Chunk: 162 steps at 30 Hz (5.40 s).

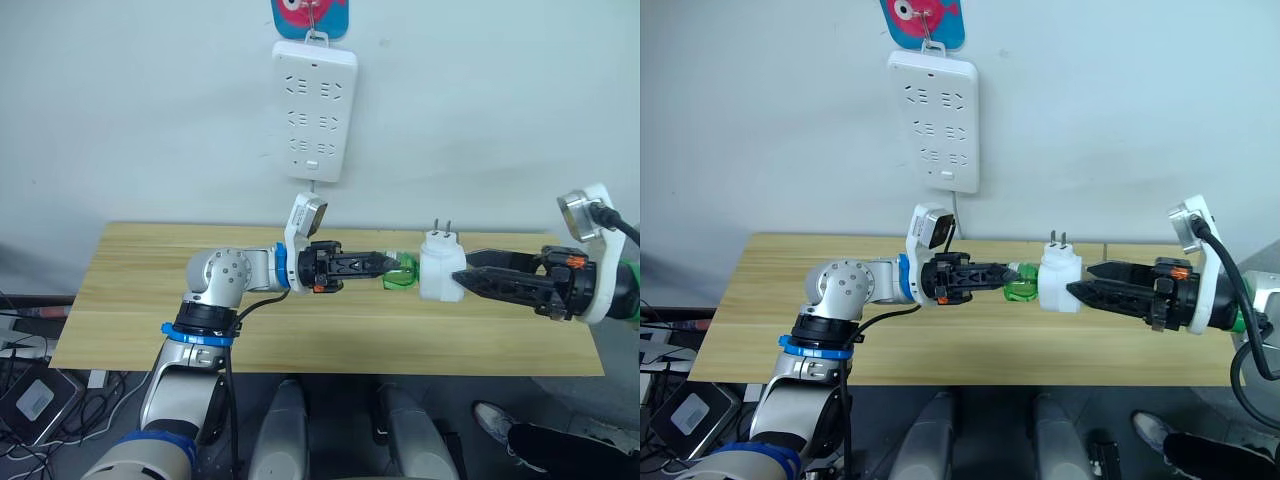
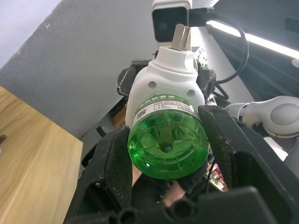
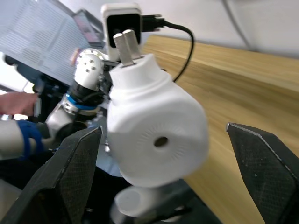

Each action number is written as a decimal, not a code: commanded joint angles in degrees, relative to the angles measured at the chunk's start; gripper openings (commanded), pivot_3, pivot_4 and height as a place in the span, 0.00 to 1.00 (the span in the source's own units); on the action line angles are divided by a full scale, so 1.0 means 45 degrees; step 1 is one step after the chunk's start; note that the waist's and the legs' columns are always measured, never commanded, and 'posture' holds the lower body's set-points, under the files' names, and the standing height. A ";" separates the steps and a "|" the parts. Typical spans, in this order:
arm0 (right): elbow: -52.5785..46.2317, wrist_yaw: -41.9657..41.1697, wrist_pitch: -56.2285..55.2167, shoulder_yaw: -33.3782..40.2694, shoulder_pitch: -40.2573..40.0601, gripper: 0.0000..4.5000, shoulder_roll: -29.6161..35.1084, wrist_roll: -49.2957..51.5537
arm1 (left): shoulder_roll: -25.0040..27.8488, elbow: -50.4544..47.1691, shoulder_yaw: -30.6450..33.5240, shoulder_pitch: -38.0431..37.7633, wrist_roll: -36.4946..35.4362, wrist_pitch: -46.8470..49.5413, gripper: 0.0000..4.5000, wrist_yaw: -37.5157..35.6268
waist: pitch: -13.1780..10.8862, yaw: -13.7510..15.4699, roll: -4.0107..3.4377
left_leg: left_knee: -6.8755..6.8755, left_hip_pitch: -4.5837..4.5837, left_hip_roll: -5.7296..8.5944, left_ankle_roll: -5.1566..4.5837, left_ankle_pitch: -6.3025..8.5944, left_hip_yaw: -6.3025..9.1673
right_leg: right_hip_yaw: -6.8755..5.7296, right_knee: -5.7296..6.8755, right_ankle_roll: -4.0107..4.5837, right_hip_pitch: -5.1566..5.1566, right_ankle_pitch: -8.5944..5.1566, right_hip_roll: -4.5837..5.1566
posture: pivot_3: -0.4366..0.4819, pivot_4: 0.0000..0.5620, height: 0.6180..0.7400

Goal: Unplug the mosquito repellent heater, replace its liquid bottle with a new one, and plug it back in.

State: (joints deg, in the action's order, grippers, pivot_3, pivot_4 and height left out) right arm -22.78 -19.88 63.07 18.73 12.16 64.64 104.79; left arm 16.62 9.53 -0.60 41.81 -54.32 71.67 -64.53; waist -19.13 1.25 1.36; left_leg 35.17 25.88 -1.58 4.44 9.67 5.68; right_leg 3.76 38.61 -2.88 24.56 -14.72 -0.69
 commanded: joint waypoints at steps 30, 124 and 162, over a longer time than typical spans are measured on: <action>-0.0453 0.1059 -0.0977 -0.0437 -0.0286 0.70 0.0060 0.1824 | 0.0548 0.0101 0.0596 0.0383 -0.0557 -0.0029 1.00 -0.0082 | 0.0000 0.0016 0.0000 | 0.0005 -0.0003 -0.0002 0.0000 -0.0001 0.0007 | -0.0008 0.0016 0.0001 0.0000 0.0000 0.0000 | 0.62 0.54 1.00; -0.5878 0.9404 -0.4831 -0.3043 0.0311 0.99 -0.4989 -0.6904 | -0.2828 -0.1811 -0.0957 -0.0858 0.6720 -1.0134 0.49 0.3999 | 0.0049 -0.0089 -0.0024 | 0.0106 -0.0028 -0.0002 0.0002 -0.0024 0.0060 | -0.0041 0.0098 0.0020 -0.0041 0.0020 -0.0014 | 0.59 0.48 1.00; -0.3437 0.9587 -0.4362 -0.2429 0.1891 0.68 -0.9844 -0.9377 | -0.0881 -0.4005 -0.1051 -0.1729 0.5633 -0.8969 1.00 0.3655 | 0.0056 -0.0150 -0.0027 | 0.0138 -0.0020 -0.0002 0.0001 -0.0023 0.0052 | -0.0030 0.0090 0.0013 -0.0053 0.0045 -0.0006 | 0.64 0.50 1.00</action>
State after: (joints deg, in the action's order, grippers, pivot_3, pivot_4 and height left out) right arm -37.05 23.34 45.31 5.16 20.75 20.85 61.58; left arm 11.84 -4.28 -6.42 34.24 -26.85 29.58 -48.07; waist -18.88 0.57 1.24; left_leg 35.79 25.80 -1.60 4.45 9.56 5.93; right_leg 3.61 39.02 -2.83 24.33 -14.52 -0.73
